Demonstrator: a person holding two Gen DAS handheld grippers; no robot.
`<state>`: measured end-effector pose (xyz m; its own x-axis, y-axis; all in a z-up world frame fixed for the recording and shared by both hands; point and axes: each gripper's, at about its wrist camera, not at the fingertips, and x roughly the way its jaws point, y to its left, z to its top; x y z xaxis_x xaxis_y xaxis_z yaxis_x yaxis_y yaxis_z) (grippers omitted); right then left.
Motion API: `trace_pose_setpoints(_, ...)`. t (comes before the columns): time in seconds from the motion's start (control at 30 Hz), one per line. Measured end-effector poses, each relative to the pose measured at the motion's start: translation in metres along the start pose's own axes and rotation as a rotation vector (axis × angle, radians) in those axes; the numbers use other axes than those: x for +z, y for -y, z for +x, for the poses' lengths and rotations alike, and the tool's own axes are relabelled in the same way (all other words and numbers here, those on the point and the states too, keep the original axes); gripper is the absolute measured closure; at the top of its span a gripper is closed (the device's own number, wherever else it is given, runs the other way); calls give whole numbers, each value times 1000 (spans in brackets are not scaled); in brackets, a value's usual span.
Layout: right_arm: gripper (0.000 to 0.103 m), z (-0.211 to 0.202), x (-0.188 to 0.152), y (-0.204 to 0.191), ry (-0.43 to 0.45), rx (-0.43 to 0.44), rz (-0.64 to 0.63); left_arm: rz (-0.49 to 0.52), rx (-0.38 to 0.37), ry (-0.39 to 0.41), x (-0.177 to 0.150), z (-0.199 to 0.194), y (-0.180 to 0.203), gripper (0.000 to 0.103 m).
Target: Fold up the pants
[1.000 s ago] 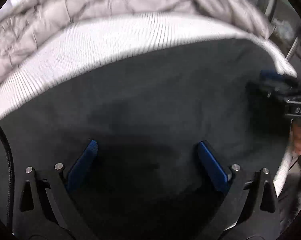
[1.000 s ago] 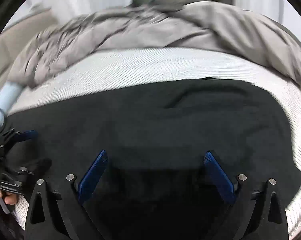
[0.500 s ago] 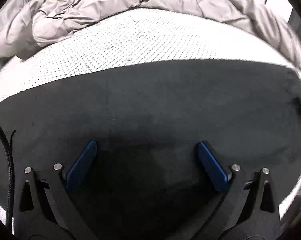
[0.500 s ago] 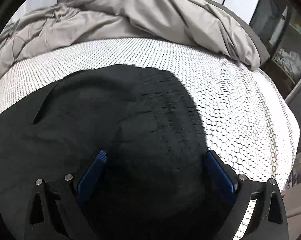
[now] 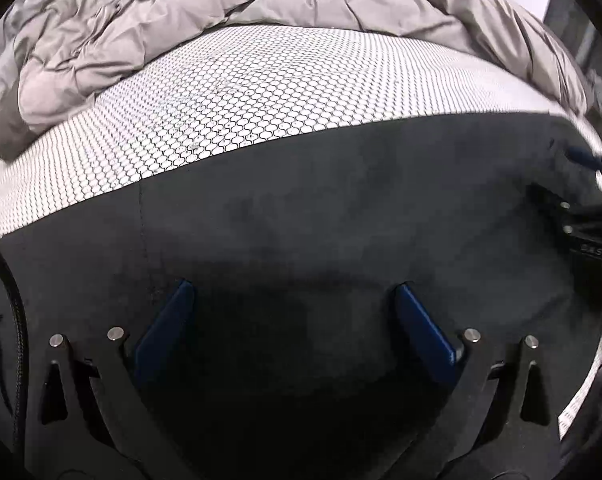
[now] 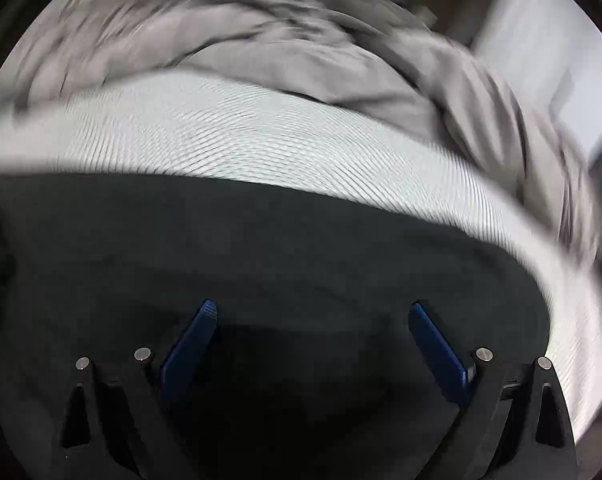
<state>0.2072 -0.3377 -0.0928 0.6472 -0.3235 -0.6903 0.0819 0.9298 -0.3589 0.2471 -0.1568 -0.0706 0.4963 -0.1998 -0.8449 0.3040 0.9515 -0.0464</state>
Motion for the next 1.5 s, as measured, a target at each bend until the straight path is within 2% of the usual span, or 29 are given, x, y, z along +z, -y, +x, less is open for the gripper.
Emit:
trace_pose_setpoints(0.07,5,8,5,-3,-32,48,-13,-11,-16,2,-4,-2,-2,2)
trace_pose_setpoints(0.13,5,20,4,21,-69,89,53,-20,-28,10,-8,-2,-6,2)
trace_pose_setpoints(0.17,4,27,5,35,-79,34,80,-17,-26,14,-8,0,-6,2)
trace_pose_setpoints(0.23,3,38,-2,69,-109,-243,144,-7,-19,19,-7,3,-5,1)
trace_pose_setpoints(0.27,2,46,-7,91,-141,-305,199,-5,-19,19,-6,4,-6,1)
trace_pose_setpoints(0.3,2,51,-14,110,-161,-299,263,-4,-19,18,-5,4,-6,1)
trace_pose_setpoints(0.37,2,56,-28,142,-175,-203,417,-7,-20,13,-3,6,-8,1)
trace_pose_setpoints(0.4,2,53,-31,149,-163,-174,452,-10,-19,9,-3,5,-8,1)
trace_pose_setpoints(0.5,3,23,-32,142,-116,-176,426,-9,-8,5,1,-3,-11,4)
trace_pose_setpoints(0.53,3,5,-29,134,-78,-95,402,-1,-9,22,5,-10,-11,4)
trace_pose_setpoints(0.6,3,-11,-19,115,-44,-7,360,-1,-12,67,12,-22,-13,4)
trace_pose_setpoints(0.67,3,-23,-6,94,-17,42,308,-28,-13,97,22,-26,-20,4)
trace_pose_setpoints(0.77,4,-11,18,52,-29,111,209,-115,-4,72,30,-10,-38,4)
trace_pose_setpoints(0.8,6,-1,24,39,-45,112,177,-143,11,47,29,-2,-45,4)
trace_pose_setpoints(0.87,43,26,33,22,-87,158,181,-176,28,10,23,13,-56,4)
trace_pose_setpoints(0.9,45,42,34,13,-113,215,195,-175,21,17,22,14,-57,4)
trace_pose_setpoints(1.0,45,48,37,11,-74,187,133,-175,7,29,20,12,-60,4)
trace_pose_setpoints(1.07,49,48,34,24,-79,162,151,-176,-2,28,19,13,-61,4)
trace_pose_setpoints(1.1,49,54,31,39,-87,99,157,-179,-6,29,19,14,-63,3)
trace_pose_setpoints(1.13,49,59,27,59,-99,-8,169,-180,-9,30,18,14,-63,3)
trace_pose_setpoints(1.2,50,70,17,101,-127,-129,244,-173,-10,30,19,15,-64,3)
trace_pose_setpoints(1.23,68,75,11,123,-137,-146,287,-169,-18,32,19,16,-62,2)
trace_pose_setpoints(1.27,78,76,5,138,-141,-110,328,-164,-15,31,20,17,-62,2)
trace_pose_setpoints(1.3,81,78,0,152,-146,-53,384,-154,0,30,20,18,-59,1)
trace_pose_setpoints(1.33,86,75,0,154,-139,-68,380,-149,8,29,20,18,-58,1)
trace_pose_setpoints(1.4,83,65,5,139,-109,-146,302,-145,24,29,20,17,-56,1)
trace_pose_setpoints(1.43,82,57,8,125,-105,-165,246,-149,38,33,20,14,-55,5)
trace_pose_setpoints(1.5,82,43,11,114,-87,-60,258,-139,50,55,18,1,-45,17)
